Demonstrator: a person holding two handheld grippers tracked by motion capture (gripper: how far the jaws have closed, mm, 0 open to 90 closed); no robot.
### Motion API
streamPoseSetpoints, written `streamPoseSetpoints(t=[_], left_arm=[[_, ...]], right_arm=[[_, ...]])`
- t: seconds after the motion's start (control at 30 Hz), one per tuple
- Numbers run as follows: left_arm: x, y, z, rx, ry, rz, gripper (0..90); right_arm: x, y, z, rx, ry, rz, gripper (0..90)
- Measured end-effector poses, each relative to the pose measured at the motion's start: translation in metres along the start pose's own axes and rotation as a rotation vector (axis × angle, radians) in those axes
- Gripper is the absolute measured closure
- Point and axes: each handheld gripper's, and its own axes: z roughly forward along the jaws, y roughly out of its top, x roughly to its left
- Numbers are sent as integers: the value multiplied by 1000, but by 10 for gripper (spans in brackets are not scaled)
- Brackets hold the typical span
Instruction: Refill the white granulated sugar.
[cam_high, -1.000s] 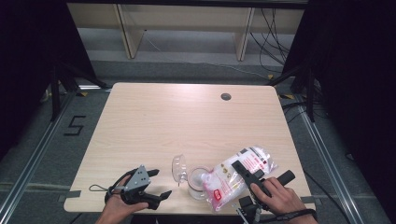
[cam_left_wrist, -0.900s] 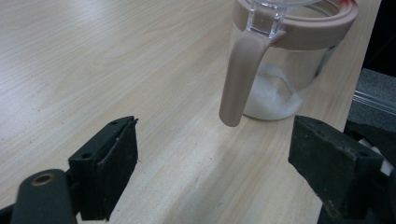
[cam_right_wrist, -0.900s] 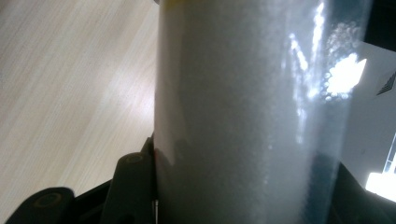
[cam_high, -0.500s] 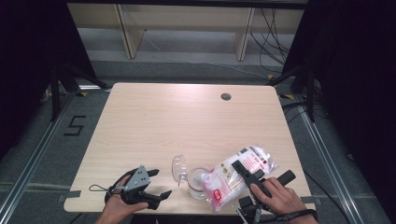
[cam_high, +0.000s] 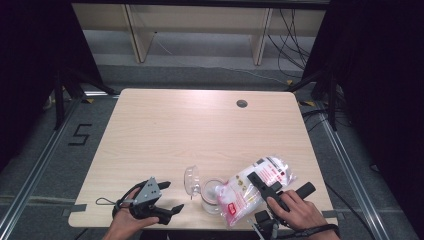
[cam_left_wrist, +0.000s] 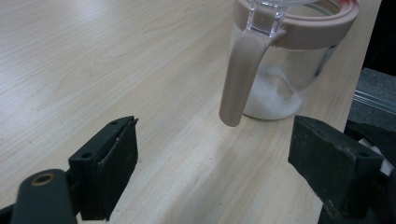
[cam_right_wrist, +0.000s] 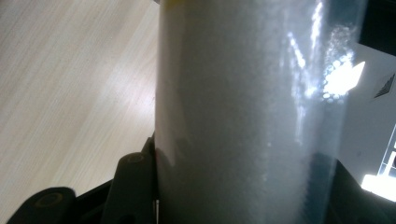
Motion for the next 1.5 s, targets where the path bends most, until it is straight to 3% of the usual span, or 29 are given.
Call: streamPoseSetpoints(t=[0.2,0.23,0.4,0.57,0.63,0.7,0.8,0.97,1.0,1.07,1.3,1.37,1.4,1.43,1.5], left_arm=[[0,0,0,1,0,-3,155],[2,0,-1,21,10,19,154],[2,0,-1,20,10,20,155],[0,0,-1,3,3,1,155],[2,0,-1,20,10,20,154],[0,0,-1,2,2,0,155],[1,0,-1,14,8,13,155],[0,0,-1,3,3,0,154],[2,0,-2,22,10,22,155],[0,0,-1,1,2,-2,155],[0,0,-1,2,3,-1,155],[0,0,-1,5,5,1,155],[2,0,-1,22,10,21,154],[0,0,-1,1,1,-3,154],[0,0,-1,1,2,-2,154]], right_arm=[[0,0,-1,1,-2,5,559],[0,0,-1,0,-2,5,559],[0,0,-1,-2,-5,6,560],[0,0,0,-7,-4,5,560],[0,0,0,-9,-3,6,561],[0,0,0,-9,-4,3,561],[1,1,0,-7,-17,2,561],[0,0,-1,-8,-10,9,562],[1,0,-1,-8,-10,11,562],[0,0,-1,-7,-4,10,563],[0,0,-1,-13,-10,11,565],[0,0,-1,-12,-10,10,565],[0,0,-1,-13,-10,10,566],[0,0,-1,-12,-4,10,567],[0,-1,-1,-12,-3,10,569]])
